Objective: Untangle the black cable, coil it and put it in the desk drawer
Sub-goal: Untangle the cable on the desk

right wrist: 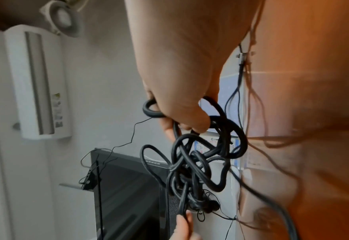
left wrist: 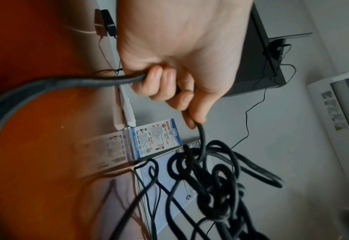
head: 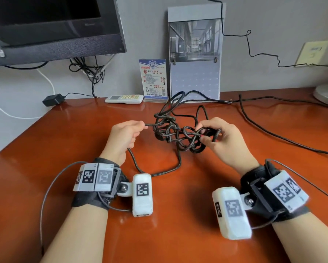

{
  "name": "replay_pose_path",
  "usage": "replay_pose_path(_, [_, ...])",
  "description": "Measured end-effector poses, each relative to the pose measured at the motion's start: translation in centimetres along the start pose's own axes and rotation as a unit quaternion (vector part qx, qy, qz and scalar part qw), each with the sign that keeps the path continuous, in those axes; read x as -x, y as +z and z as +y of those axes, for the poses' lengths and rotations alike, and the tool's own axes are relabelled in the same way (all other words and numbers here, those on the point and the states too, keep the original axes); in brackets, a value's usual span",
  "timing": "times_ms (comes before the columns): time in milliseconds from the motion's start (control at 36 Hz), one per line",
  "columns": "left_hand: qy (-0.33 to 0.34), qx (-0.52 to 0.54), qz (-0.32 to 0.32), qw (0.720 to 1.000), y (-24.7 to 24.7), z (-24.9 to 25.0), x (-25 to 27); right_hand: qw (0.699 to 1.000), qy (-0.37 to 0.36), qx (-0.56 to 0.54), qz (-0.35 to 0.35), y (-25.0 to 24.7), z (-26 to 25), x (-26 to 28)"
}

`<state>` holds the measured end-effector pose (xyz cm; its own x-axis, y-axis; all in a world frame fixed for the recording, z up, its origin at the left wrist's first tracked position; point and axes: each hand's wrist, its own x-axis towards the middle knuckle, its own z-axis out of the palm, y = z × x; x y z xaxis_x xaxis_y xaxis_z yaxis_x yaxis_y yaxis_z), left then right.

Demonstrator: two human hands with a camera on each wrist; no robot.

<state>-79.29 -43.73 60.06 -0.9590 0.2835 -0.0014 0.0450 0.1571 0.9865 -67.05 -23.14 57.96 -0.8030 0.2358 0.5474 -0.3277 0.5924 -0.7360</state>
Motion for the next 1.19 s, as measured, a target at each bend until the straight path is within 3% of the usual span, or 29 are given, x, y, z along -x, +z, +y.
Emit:
replay_pose_path(111, [0.064, 0.014, 0.07, 0.995, -0.2, 0.1, 0.2, 0.997, -0.067, 0.047, 0.008, -0.6, 0.1, -0.1])
replay_pose_path(222, [0.06, 0.078, 0.075, 0.992, -1.5, -0.2, -0.4, 0.993, -0.099, 0.061, 0.014, -1.2, -0.3, 0.3])
replay_pose_path(306, [0.048, 0.06, 0.035, 0.996, -2.1, -0.5, -0.6, 0.997, -0.067, 0.029, 0.007, -1.3, -0.5, 0.4])
replay_pose_path(361, [0.046, 0.027, 0.044, 0.998, -2.1, -0.5, -0.6, 1.0, -0.012, -0.015, -0.002, -1.4, -0.6, 0.5])
replay_pose_path(444, [0.064, -0.131, 0.084, 0.986, -2.2, -0.5, -0.9, 0.995, 0.063, -0.077, -0.012, -1.5, -0.8, 0.6])
replay_pose_path(500, [0.001, -0.25, 0.028, 0.968, -2.2, -0.4, -0.9, 0.993, 0.08, -0.086, -0.011, -1.5, -1.1, 0.7])
replay_pose_path(556, [-0.111, -0.289, -0.074, 0.948, -1.8, -0.4, -0.7, 0.993, 0.085, -0.087, 0.004, -1.6, -1.3, 0.7])
replay_pose_path(611, [-0.17, -0.306, -0.15, 0.925, -1.3, -0.4, -0.5, 0.993, 0.087, -0.08, 0.025, -1.8, -1.2, 0.6])
replay_pose_path(722, [-0.14, -0.387, -0.248, 0.877, -0.7, -0.4, -0.2, 0.993, 0.095, -0.053, 0.038, -2.2, -0.8, 0.5])
replay_pose_path(778, [-0.101, -0.407, -0.257, 0.871, -0.2, -0.6, 0.0, 0.993, 0.1, -0.046, 0.037, -2.3, -0.7, 0.6])
replay_pose_path(861, [-0.041, -0.404, -0.229, 0.885, 0.8, -1.1, 0.2, 0.993, 0.106, -0.038, 0.032, -2.3, -0.6, 0.6])
replay_pose_path(917, [-0.035, -0.366, -0.195, 0.909, 1.2, -1.3, 0.0, 0.992, 0.116, -0.037, 0.044, -2.4, -0.5, 0.5])
replay_pose_path(1000, [-0.074, -0.206, -0.07, 0.973, 0.7, -1.2, -0.7, 0.985, 0.141, -0.045, 0.091, -2.8, -0.3, 0.3])
replay_pose_path(1055, [-0.101, -0.074, 0.016, 0.992, -0.2, -1.1, -1.3, 0.978, 0.16, -0.045, 0.127, -3.2, 0.1, 0.2])
replay_pose_path(1111, [-0.124, 0.077, 0.085, 0.986, -1.0, -1.1, -1.7, 0.971, 0.173, -0.041, 0.159, -3.4, 0.5, 0.1])
replay_pose_path(1194, [-0.125, 0.27, 0.184, 0.937, -2.4, -1.7, -2.2, 0.966, 0.187, -0.038, 0.175, -3.6, 0.5, 0.1])
